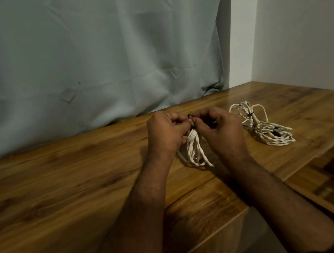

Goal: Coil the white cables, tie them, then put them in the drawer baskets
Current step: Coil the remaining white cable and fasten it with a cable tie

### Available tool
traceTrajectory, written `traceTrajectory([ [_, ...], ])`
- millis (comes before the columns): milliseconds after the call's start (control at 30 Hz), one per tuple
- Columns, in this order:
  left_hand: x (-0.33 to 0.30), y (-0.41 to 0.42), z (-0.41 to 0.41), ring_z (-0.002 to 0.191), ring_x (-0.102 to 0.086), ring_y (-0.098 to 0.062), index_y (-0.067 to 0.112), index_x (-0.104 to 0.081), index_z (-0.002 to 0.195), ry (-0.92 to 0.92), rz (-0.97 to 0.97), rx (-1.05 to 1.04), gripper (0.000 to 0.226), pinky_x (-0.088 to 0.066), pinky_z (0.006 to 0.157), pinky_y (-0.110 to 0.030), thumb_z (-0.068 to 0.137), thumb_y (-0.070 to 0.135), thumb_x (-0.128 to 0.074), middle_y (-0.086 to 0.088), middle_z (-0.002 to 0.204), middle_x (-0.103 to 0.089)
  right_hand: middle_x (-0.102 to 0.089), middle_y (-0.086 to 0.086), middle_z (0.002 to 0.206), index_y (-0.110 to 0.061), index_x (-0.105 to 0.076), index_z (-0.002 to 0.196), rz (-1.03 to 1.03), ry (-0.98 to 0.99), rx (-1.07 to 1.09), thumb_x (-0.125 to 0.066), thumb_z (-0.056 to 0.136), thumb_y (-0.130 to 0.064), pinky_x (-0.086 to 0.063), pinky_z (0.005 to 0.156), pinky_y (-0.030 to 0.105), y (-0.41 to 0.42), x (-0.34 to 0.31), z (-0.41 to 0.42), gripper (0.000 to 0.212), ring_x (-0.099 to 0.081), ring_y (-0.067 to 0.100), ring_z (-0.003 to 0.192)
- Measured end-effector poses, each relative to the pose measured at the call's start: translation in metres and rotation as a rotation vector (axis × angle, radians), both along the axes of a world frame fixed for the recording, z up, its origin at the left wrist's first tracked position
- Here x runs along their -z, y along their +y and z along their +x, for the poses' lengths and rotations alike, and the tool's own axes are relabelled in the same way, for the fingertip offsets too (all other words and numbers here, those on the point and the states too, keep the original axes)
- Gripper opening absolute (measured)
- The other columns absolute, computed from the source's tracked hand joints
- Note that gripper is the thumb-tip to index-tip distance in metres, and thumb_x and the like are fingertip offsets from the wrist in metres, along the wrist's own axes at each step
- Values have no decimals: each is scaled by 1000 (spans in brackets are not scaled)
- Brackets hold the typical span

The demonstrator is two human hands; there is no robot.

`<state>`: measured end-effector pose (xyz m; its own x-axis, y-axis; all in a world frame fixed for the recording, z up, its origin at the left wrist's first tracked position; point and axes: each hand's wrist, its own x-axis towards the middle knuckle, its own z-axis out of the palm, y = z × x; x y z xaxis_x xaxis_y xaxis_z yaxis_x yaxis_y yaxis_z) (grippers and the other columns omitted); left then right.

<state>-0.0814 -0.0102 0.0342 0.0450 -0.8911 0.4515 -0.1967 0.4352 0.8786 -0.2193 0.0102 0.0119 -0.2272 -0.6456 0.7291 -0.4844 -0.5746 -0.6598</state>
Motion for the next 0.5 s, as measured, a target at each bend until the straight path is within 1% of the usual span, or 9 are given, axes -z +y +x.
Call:
traceTrajectory([
  [67, -1, 2, -1, 52, -68, -11, 7, -81, 88, -24, -18, -27, 7, -50, 45, -23, 83, 9, -83, -5, 70, -75, -75, -9, 89, -17, -78, 99, 0, 7, 8, -78, 89, -17, -62, 77, 37, 0, 0, 0, 10, -71, 6, 83],
  [133, -1, 2, -2, 52, -68, -13, 9, -81, 86, -35, -31, -44, 5, -51, 45, -25, 82, 10, -84, -4, 69, -74, -75, -8, 88, -16, -79, 98, -2, 9, 1, -78, 89, -16, -62, 77, 38, -1, 0, 0, 9, -71, 7, 83],
  [267, -2, 4, -1, 59, -73, -20, 11, -81, 83, -51, -57, -68, 4, -59, 48, -33, 82, 9, -84, -3, 69, -75, -75, -6, 88, -14, -79, 97, -18, 18, 1, -78, 88, -15, -61, 77, 38, -1, 0, 0, 9, -71, 9, 83],
  [333, -2, 4, -2, 60, -73, -20, 14, -81, 82, -71, -75, -76, 5, -61, 51, -35, 82, 9, -83, -1, 69, -75, -75, -6, 89, -13, -79, 98, -17, 21, 0, -78, 88, -16, -61, 77, 38, -1, 0, 0, 10, -71, 9, 83],
  [433, -2, 5, -3, 61, -73, -11, 18, -81, 80, -102, -104, -99, 9, -61, 56, -31, 81, 9, -84, 4, 68, -74, -75, -7, 89, -14, -79, 98, -15, 13, 0, -78, 88, -16, -61, 78, 36, -1, -1, -1, 10, -71, 7, 83],
  [500, -3, 6, -3, 63, -72, -8, 16, -81, 81, -116, -121, -112, 8, -61, 59, -27, 81, 9, -83, 5, 70, -75, -74, -7, 88, -14, -79, 97, -19, 31, 8, -78, 88, -15, -60, 76, 34, 0, 0, 0, 9, -70, 6, 82],
])
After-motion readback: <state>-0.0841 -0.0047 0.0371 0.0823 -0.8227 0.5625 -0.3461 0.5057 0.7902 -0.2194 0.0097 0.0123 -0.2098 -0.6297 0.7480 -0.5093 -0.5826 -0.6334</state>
